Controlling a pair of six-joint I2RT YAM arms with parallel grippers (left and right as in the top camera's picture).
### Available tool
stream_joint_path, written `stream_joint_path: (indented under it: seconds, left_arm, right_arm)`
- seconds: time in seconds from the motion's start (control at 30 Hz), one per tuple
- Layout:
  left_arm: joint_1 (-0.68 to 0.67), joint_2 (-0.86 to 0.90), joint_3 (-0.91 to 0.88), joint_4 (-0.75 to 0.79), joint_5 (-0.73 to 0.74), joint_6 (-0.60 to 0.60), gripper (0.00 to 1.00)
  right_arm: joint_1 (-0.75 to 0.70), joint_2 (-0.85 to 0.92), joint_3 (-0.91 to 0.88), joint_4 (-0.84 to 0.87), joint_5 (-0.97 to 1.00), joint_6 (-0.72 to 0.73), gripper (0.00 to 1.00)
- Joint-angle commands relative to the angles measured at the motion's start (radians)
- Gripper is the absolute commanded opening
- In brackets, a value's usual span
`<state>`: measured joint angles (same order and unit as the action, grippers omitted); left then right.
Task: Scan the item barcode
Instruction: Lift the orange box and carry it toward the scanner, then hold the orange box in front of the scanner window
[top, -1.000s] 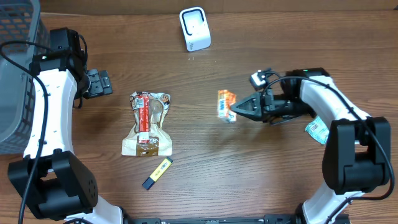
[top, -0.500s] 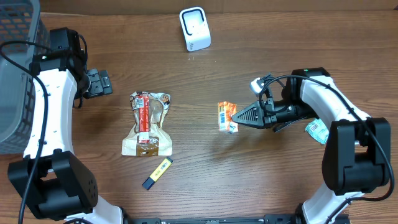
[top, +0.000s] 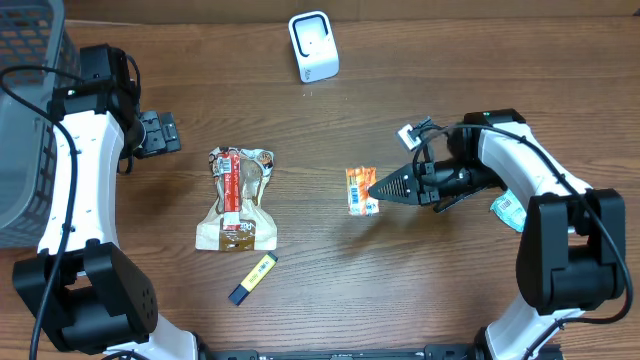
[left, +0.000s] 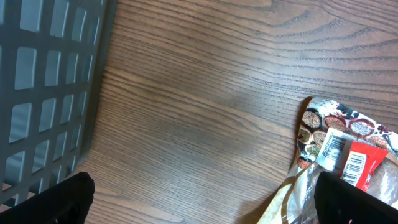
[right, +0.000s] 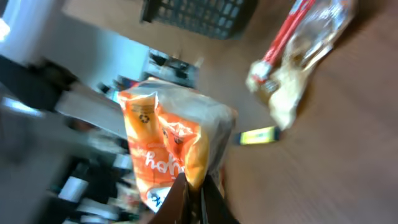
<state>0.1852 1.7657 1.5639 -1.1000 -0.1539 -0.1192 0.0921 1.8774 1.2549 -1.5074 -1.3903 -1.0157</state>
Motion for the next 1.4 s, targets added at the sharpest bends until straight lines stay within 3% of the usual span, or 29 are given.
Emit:
stream_joint_path:
  seconds: [0.0, 0.13, 0.27, 0.5, 0.7, 0.87, 1.07, 1.37]
  left_arm:
    - [-0.003, 0.0, 0.002, 0.001, 0.002, 0.018, 1.0]
    - [-0.003, 0.0, 0.002, 0.001, 0.001, 0.018, 1.0]
    - [-0.003, 0.0, 0.002, 0.001, 0.002, 0.018, 1.0]
    - [-0.003, 0.0, 0.002, 0.001, 0.002, 0.018, 1.0]
    - [-0.003, 0.0, 0.002, 0.001, 0.002, 0.018, 1.0]
    - [-0.003, 0.0, 0.002, 0.001, 0.002, 0.018, 1.0]
    - [-0.003, 0.0, 0.002, 0.001, 0.001, 0.018, 1.0]
    - [-0.003, 0.0, 0.002, 0.001, 0.002, 0.018, 1.0]
  right_arm:
    - [0.0, -0.031, 0.008, 0.158, 0.132, 0.179, 0.04]
    - [0.0, -0.031, 0.008, 0.415, 0.348, 0.608, 0.04]
    - [0.0, -0.031, 0.016, 0.555, 0.55, 0.887, 0.03]
    - [0.003, -0.031, 0.227, 0.468, 0.651, 0.942, 0.03]
    - [0.049, -0.031, 0.59, 0.278, 0.926, 1.007, 0.03]
    - [0.113, -0.031, 0.849, 0.237, 1.105, 1.052, 0.03]
    - [0.216, -0.031, 0.958, 0.409, 1.369, 1.03, 0.03]
    - [0.34, 0.041, 0.958, 0.698, 1.611, 0.789, 0.04]
